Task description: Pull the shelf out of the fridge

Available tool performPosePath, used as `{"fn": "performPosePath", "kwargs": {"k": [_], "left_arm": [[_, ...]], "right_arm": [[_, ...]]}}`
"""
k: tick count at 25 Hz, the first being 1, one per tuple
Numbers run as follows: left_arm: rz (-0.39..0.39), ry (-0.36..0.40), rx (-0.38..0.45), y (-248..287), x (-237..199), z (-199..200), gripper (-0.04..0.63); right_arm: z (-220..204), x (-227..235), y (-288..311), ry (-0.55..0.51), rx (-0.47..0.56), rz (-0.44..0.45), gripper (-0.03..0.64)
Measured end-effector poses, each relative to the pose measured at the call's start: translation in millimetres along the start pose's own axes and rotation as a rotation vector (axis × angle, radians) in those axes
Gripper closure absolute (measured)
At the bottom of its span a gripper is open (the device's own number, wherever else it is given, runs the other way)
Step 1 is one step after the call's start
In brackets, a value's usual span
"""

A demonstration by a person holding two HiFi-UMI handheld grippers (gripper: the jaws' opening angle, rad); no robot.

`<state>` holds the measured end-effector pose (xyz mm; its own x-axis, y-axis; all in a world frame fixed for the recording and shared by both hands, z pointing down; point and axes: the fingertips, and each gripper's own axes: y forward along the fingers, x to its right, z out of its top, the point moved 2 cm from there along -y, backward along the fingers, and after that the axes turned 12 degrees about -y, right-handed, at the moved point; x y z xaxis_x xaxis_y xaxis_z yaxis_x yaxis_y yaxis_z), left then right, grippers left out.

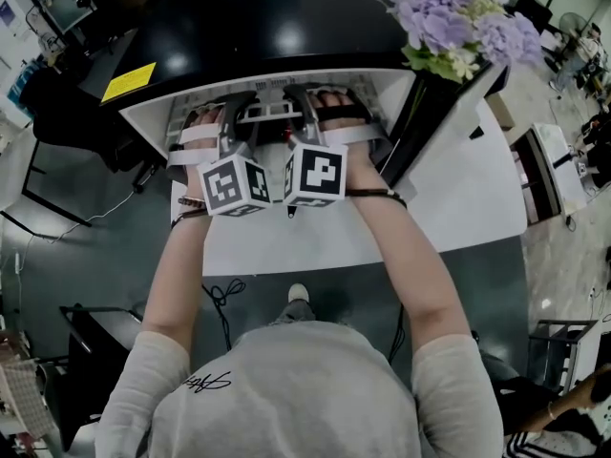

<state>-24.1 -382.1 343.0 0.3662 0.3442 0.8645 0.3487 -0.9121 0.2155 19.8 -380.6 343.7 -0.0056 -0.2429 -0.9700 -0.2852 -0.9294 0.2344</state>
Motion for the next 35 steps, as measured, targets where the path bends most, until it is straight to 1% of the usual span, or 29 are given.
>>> {"fn": "performPosePath", "kwargs": {"k": [8, 35], "left_arm": [[0.005, 0.000, 0.001, -7, 2, 2, 0.545], [-0.010, -0.016, 0.003, -29, 9, 6, 0.545]], "right_arm": [[1, 0, -5, -0.013, -0.006, -0.013, 0.557], [8, -6, -26, 0.009, -0.008, 0.003, 0.557]]}}
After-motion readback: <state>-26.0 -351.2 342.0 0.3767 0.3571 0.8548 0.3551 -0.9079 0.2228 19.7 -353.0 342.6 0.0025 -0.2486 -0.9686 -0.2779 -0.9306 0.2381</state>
